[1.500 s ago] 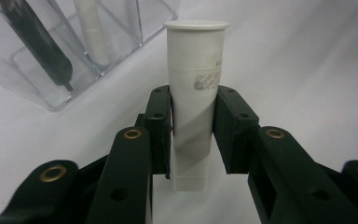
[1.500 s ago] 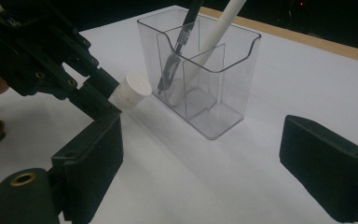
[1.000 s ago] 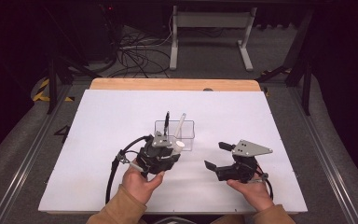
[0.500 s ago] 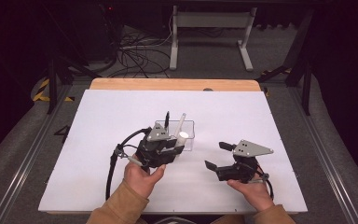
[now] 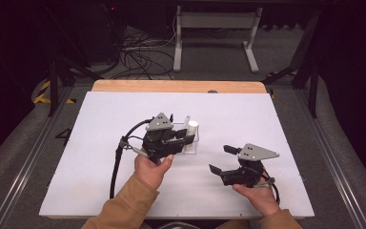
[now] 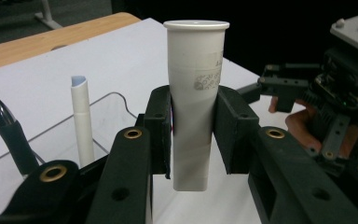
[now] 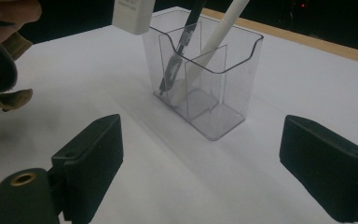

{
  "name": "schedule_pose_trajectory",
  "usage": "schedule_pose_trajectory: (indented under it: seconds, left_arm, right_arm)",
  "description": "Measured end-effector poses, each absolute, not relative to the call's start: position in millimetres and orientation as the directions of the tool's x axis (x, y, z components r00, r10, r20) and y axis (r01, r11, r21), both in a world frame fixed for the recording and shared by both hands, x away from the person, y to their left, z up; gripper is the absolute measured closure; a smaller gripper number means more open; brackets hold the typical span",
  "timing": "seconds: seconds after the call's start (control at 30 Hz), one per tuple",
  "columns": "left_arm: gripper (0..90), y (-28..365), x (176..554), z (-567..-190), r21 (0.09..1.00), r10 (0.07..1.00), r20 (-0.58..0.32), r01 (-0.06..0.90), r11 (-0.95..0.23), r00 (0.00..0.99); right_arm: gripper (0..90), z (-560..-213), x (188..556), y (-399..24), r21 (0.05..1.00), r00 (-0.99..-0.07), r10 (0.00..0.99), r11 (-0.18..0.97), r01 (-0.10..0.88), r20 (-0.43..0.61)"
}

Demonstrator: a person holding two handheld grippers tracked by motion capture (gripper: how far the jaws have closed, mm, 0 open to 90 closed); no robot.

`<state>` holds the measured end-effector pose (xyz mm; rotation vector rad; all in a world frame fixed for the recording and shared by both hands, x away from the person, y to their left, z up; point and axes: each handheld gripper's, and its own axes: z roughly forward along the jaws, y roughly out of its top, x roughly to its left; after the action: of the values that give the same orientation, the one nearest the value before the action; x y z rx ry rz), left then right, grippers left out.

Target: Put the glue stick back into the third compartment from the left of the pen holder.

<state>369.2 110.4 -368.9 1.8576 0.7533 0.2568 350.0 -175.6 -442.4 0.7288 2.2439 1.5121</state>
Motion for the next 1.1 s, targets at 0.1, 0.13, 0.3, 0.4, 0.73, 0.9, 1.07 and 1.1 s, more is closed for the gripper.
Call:
schedule_pose_trajectory:
  seconds: [0.1, 0.13, 0.3, 0.4, 0.73, 0.9, 1.07, 1.1]
  left_arm:
    - [68.9, 110.3, 374.8, -369.6, 0.899, 0.608, -0.179, 0.379, -0.218, 0.773]
    - [68.9, 110.3, 376.5, -369.9, 0.901, 0.609, -0.177, 0.377, -0.215, 0.773]
    - [68.9, 108.2, 383.3, -371.3, 0.906, 0.618, -0.182, 0.374, -0.197, 0.765]
    - [68.9, 104.8, 387.8, -371.7, 0.908, 0.627, -0.188, 0.378, -0.183, 0.756]
    - [68.9, 91.8, 400.8, -373.5, 0.907, 0.647, -0.159, 0.369, -0.202, 0.745]
    - [68.8, 86.0, 410.5, -375.3, 0.897, 0.666, -0.162, 0.389, -0.208, 0.728]
    - [68.8, 84.0, 415.9, -376.9, 0.894, 0.672, -0.163, 0.396, -0.209, 0.722]
    - [68.8, 84.1, 416.2, -377.2, 0.893, 0.673, -0.161, 0.397, -0.212, 0.722]
  right_arm:
    - [13.7, -442.5, 350.1, -175.4, 0.926, -0.812, 0.583, 0.303, 0.224, 0.006]
    - [13.6, -442.5, 350.2, -175.5, 0.926, -0.813, 0.583, 0.303, 0.224, 0.006]
    - [13.6, -442.6, 350.2, -175.5, 0.926, -0.814, 0.581, 0.305, 0.224, 0.006]
    - [13.6, -442.8, 350.0, -175.3, 0.924, -0.813, 0.583, 0.306, 0.228, 0.008]
    - [13.6, -443.6, 350.4, -175.4, 0.923, -0.813, 0.582, 0.310, 0.229, 0.007]
    - [13.6, -444.3, 350.9, -175.0, 0.922, -0.813, 0.583, 0.312, 0.232, 0.007]
    - [13.6, -444.7, 351.1, -174.8, 0.921, -0.812, 0.583, 0.311, 0.236, 0.011]
    - [13.6, -444.8, 351.2, -174.8, 0.920, -0.812, 0.583, 0.311, 0.236, 0.011]
